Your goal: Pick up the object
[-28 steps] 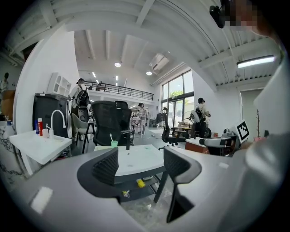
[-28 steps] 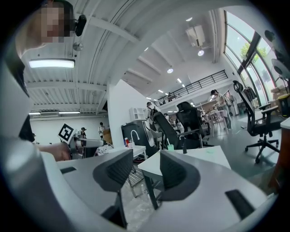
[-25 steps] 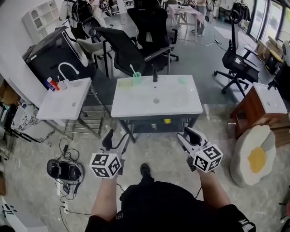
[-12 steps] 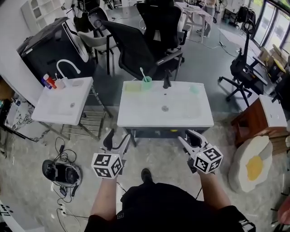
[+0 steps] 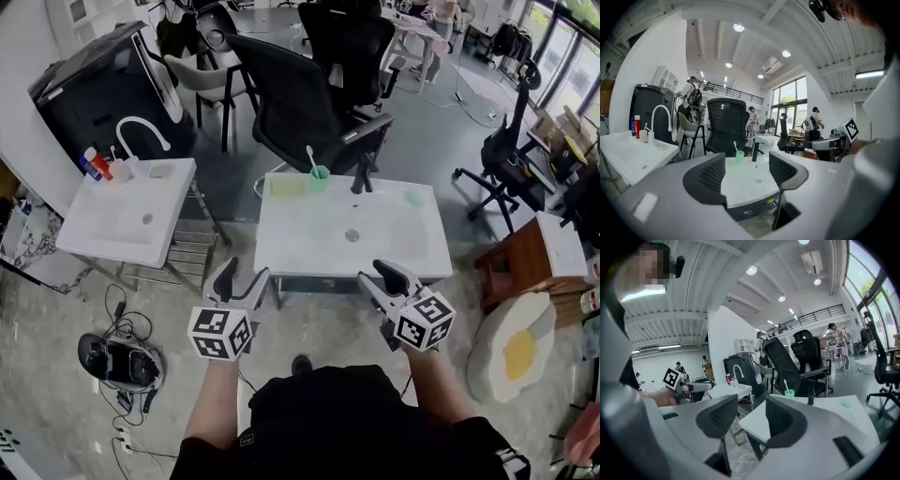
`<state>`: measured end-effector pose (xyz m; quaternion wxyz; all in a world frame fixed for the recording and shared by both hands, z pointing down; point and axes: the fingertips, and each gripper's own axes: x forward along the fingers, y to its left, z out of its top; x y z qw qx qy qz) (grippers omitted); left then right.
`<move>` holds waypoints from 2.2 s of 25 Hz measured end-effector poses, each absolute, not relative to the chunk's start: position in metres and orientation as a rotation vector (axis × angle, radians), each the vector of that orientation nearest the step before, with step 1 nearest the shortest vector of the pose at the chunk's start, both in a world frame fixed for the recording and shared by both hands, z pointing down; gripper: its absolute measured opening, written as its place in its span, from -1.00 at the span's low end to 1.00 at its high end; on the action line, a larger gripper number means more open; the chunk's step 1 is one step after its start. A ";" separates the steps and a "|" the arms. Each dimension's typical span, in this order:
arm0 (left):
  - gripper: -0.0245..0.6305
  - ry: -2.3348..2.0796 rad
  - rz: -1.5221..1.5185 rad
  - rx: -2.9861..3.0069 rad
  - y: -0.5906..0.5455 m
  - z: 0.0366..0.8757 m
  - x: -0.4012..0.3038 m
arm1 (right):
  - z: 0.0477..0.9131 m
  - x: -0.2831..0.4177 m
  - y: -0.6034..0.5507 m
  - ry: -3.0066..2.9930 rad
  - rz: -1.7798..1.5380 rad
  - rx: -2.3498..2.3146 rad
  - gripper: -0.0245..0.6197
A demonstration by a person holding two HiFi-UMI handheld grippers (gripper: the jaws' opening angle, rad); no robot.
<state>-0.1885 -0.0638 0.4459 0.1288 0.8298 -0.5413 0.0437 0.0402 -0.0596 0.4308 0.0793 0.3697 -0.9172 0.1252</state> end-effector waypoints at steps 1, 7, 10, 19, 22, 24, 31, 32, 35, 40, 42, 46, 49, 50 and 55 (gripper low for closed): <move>-0.02 -1.572 0.126 2.412 -0.067 0.447 -0.192 | 0.432 0.036 -0.062 -2.744 0.380 1.103 -0.44; -0.02 -1.556 0.115 2.412 -0.089 0.450 -0.200 | 0.438 0.016 -0.082 -2.730 0.406 1.082 -0.44; -0.02 -1.545 0.127 2.417 -0.102 0.453 -0.200 | 0.442 0.013 -0.096 -2.727 0.412 1.081 -0.44; -0.02 -1.533 0.220 2.424 -0.146 0.464 -0.195 | 0.467 0.017 -0.147 -2.716 0.500 1.067 -0.44; -0.02 -1.521 0.255 2.424 -0.171 0.470 -0.185 | 0.473 0.019 -0.172 -2.718 0.513 1.046 -0.44; -0.02 -1.506 0.287 2.425 -0.187 0.476 -0.175 | 0.475 0.022 -0.191 -2.726 0.526 1.041 -0.44; -0.02 -1.489 0.483 2.398 -0.249 0.503 -0.148 | 0.491 0.036 -0.252 -2.751 0.601 0.979 -0.44; -0.02 -1.491 0.507 2.385 -0.257 0.507 -0.146 | 0.493 0.038 -0.261 -2.755 0.609 0.968 -0.44; -0.03 -1.487 0.569 2.348 -0.276 0.519 -0.137 | 0.496 0.041 -0.282 -2.772 0.617 0.917 -0.44; -0.03 -1.444 0.686 2.346 -0.298 0.539 -0.126 | 0.502 0.036 -0.304 -2.781 0.621 0.860 -0.44; -0.03 -1.419 0.719 2.355 -0.306 0.545 -0.126 | 0.503 0.031 -0.306 -2.785 0.639 0.862 -0.44; -0.04 -1.366 0.781 2.380 -0.332 0.557 -0.130 | 0.506 0.029 -0.321 -2.750 0.690 0.920 -0.44; -0.05 -1.316 0.841 2.396 -0.348 0.568 -0.137 | 0.505 0.026 -0.332 -2.739 0.727 0.957 -0.45; -0.05 -1.293 0.877 2.405 -0.352 0.574 -0.138 | 0.506 0.025 -0.335 -2.731 0.724 0.957 -0.44; -0.05 -1.173 1.041 2.430 -0.368 0.607 -0.134 | 0.510 0.022 -0.350 -2.708 0.728 0.977 -0.44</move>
